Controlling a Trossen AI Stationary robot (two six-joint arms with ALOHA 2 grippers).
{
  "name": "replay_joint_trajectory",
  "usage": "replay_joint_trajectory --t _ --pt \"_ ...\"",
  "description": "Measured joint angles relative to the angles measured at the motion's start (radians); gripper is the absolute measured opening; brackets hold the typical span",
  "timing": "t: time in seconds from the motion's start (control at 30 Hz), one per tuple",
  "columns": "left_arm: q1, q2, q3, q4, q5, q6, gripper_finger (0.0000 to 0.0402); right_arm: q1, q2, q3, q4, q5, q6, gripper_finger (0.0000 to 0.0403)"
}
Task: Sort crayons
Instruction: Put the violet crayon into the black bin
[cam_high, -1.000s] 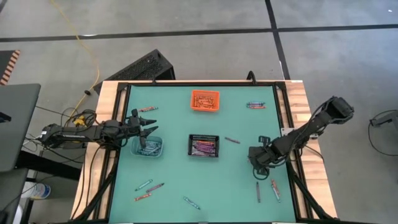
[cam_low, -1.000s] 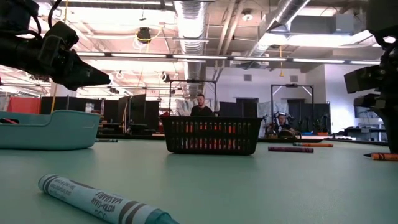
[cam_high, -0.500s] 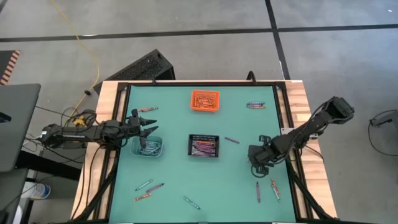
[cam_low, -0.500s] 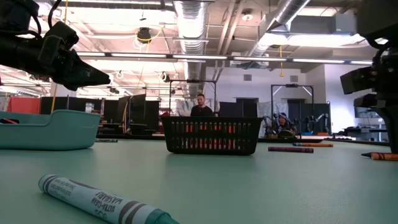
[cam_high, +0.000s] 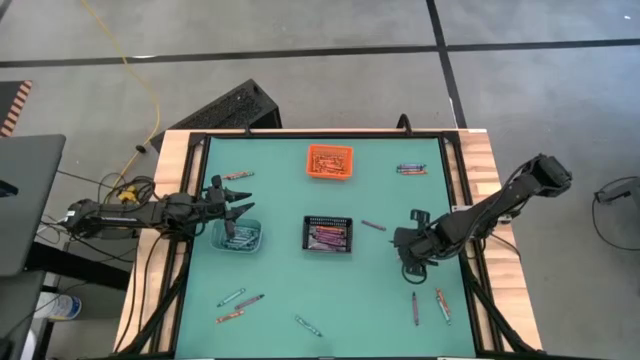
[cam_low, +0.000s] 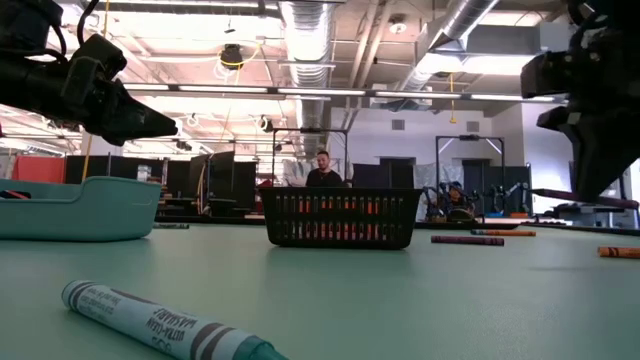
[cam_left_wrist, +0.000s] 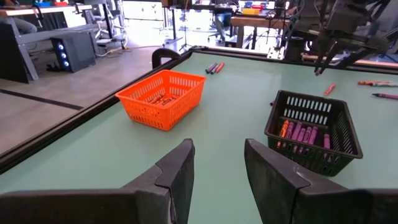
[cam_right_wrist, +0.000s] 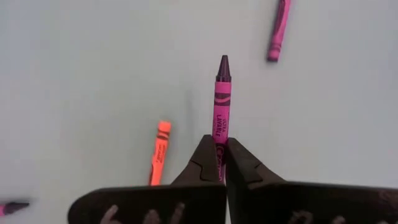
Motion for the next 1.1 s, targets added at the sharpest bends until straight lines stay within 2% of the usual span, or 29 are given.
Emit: replay_joint_trajectory --t 0.3,0.47,0.7,0.83,0.97,1.1 --pt "0.000 0.000 0.000 0.000 0.000 0.000 0.0129 0.000 0.001 0.002 0.075 0.000 -0.058 0.0004" --pt "0.000 0.000 0.000 0.000 0.000 0.000 0.0129 -0.046 0.001 0.045 0.246 0.001 -0.242 0.0004" --pt "0.000 0.000 0.000 0.000 0.000 0.000 0.0129 -0.187 0.020 0.112 0.618 -0.035 -0.595 0.0004" --pt "0.000 0.000 0.000 0.000 0.000 0.000 0.0129 -0.271 0.101 0.185 0.655 -0.117 -0.677 0.0004" --pt "0.000 0.000 0.000 0.000 0.000 0.000 0.0129 -0.327 0.248 0.297 0.625 -0.190 -0.729 0.0004" --pt "0.000 0.000 0.000 0.000 0.000 0.000 0.0129 -0.345 0.377 0.439 0.525 -0.197 -0.796 0.0004"
